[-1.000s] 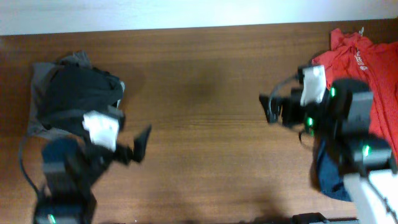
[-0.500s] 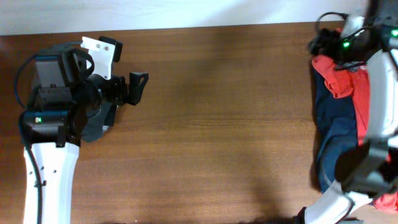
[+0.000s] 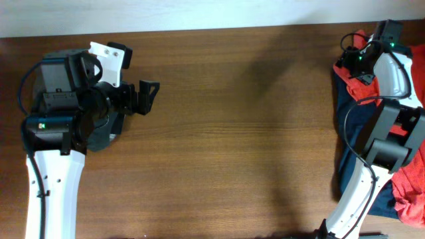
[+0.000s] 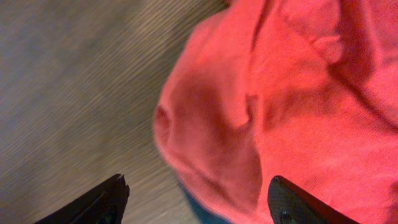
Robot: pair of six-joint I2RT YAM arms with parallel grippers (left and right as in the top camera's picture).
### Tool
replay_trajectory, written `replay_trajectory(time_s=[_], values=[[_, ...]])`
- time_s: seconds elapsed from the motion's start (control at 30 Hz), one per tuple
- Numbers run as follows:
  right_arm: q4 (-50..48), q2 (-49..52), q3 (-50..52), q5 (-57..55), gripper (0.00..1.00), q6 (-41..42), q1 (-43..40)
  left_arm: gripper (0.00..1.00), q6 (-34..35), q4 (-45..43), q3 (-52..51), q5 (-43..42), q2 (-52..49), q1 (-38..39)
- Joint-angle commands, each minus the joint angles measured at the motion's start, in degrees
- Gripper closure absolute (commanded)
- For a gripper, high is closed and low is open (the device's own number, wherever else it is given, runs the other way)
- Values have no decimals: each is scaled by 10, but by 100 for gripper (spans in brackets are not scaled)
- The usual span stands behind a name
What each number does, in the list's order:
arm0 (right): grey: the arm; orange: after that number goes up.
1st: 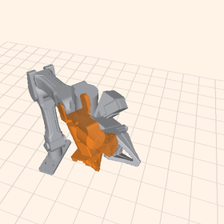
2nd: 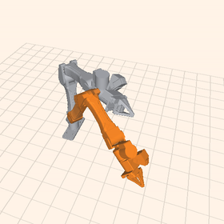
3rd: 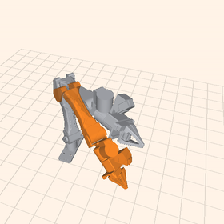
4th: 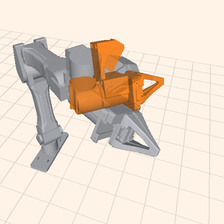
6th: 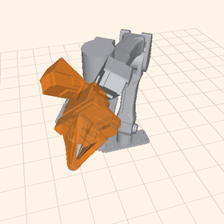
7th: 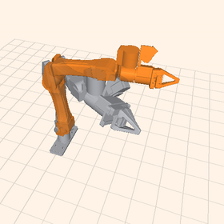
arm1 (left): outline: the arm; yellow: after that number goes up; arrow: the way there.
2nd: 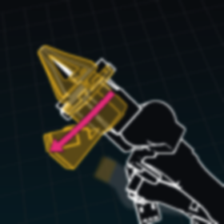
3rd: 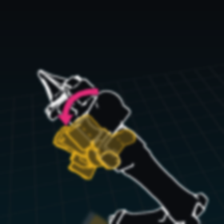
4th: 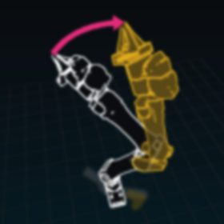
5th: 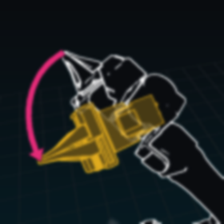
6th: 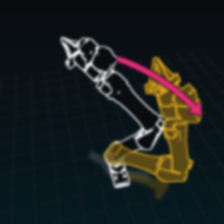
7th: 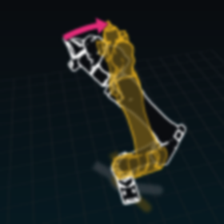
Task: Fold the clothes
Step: 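Reach the right gripper to the orange t-shirt on the right pile and grasp it, then drag the orange t-shirt leftward with the right gripper onto the table center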
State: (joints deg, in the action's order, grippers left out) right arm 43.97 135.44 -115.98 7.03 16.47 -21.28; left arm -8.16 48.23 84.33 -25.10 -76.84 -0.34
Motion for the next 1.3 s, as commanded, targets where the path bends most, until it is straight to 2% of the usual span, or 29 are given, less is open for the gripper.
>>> replay_trajectory(time_s=[0.0, 0.07, 0.2, 0.27, 0.3, 0.37, 0.4, 0.6, 0.7, 0.8, 0.93, 1.1, 1.27], values=[[-5, 19, -10, -35, 25, 10, 2, 1, 22, 1, 13, -10, -5, 2], [-4, 27, -10, -47, 31, 11, 1, 1, 22, 1, 13, -10, -6, 2], [10, 40, -7, -76, 37, 21, 1, 1, 22, 1, 13, -10, -13, 2], [12, 41, -6, -76, 56, 21, 2, 1, 22, 1, 13, -10, -18, 2], [13, 40, -8, -75, 72, 21, 1, 1, 22, 1, 12, -10, -22, 2], [19, 30, -16, -71, 86, 21, -2, 1, 22, 1, 12, -10, -27, 2], [21, 23, -19, -68, 88, 20, -4, 1, 22, 0, 12, -10, -29, 2], [36, -38, -36, -24, 92, -2, -5, 1, 21, 0, 12, -10, -34, 2], [39, -63, -38, 43, 96, -34, -5, 1, 21, 0, 12, -10, -34, 2], [41, -97, -39, 216, 96, -121, -4, 1, 21, -2, 12, -10, -33, 2], [66, -149, -39, 378, 96, -178, 12, 1, 21, -3, 12, -6, -33, 2], [91, -212, -39, 406, 96, -177, 95, 1, 21, -3, 15, -5, -30, 0], [115, -215, -38, 383, 96, -177, 247, 1, 21, -1, 33, 1, -2, -43]])
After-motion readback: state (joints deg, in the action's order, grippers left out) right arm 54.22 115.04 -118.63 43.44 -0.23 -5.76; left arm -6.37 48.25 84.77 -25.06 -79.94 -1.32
